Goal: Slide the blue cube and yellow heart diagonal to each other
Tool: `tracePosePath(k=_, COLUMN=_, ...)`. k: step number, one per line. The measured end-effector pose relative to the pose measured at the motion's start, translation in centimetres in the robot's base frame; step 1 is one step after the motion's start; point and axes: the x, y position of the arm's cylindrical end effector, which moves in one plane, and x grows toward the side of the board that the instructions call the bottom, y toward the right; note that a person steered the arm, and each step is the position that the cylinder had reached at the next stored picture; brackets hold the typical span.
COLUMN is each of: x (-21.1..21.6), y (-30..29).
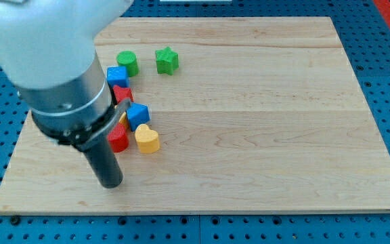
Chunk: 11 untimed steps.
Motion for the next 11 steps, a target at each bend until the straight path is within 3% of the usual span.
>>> tracePosePath(k=5, x=-5.9, y=2.4)
tracePosePath(k=11, x=-8.3, y=3.8)
